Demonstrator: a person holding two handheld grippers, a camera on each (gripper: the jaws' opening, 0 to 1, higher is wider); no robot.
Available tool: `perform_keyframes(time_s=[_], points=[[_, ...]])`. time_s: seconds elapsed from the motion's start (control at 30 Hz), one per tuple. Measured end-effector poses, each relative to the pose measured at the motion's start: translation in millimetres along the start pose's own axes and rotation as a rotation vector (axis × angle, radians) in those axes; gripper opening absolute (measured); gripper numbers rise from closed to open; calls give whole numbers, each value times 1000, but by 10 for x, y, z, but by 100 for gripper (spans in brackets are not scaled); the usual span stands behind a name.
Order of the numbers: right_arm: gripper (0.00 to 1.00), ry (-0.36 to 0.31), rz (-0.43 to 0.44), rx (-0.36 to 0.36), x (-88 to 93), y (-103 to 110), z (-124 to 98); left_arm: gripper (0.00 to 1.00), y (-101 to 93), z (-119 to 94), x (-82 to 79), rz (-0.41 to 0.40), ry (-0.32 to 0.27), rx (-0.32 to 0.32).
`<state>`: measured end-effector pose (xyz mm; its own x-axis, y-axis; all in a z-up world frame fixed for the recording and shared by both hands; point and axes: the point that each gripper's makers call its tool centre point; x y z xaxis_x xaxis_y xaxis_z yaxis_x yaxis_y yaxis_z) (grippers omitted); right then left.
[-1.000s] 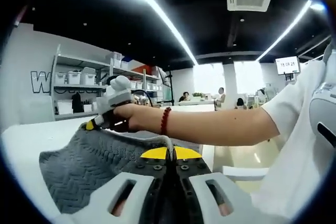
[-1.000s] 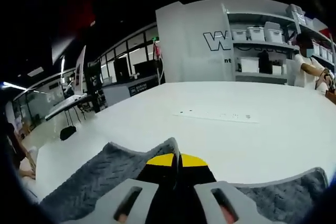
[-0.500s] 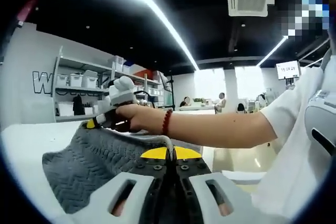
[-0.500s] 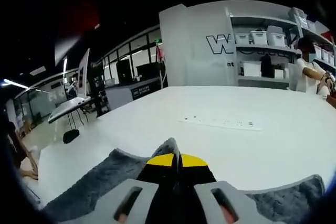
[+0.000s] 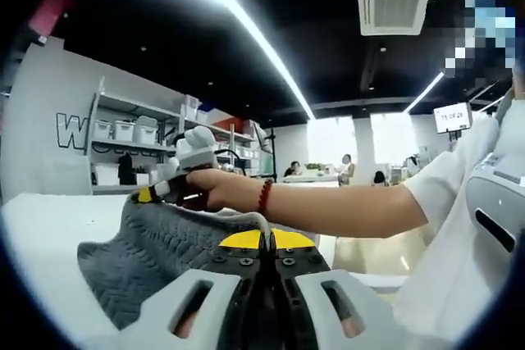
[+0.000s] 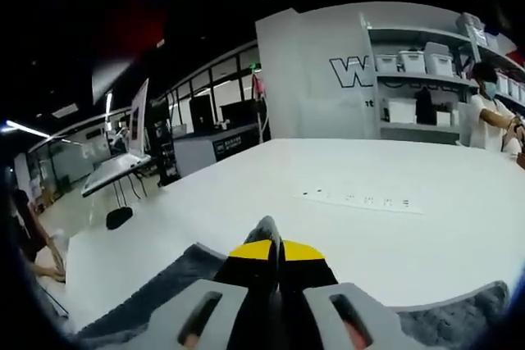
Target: Open the folded towel by lifting each exposed corner and separating the folded layers until the towel lies flat within the target outline without major curled edges
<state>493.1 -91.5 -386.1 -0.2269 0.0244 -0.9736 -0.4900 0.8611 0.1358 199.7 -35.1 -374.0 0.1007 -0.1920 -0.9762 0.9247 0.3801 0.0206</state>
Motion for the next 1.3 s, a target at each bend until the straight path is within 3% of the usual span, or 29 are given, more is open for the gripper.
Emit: perform_keyframes(time_s=[0.87,1.3], points=[[0,-26,-48,-62,-294,386,120,0,179,-289,-372,7,-105,-57],[0,-39,-59,-85,-344,571,105,0,194,-388,-456,17,-128,-73]])
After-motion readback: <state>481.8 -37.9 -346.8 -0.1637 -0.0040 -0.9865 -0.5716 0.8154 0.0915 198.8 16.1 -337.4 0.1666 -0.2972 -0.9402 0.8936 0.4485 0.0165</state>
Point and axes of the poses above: the point that each gripper's makers call its tool centre point, and the gripper's own axes: z roughly forward along the fingers, y roughly to its left, x roughly out of its underside, and after that the axes turned 7 degrees about -y, right-handed
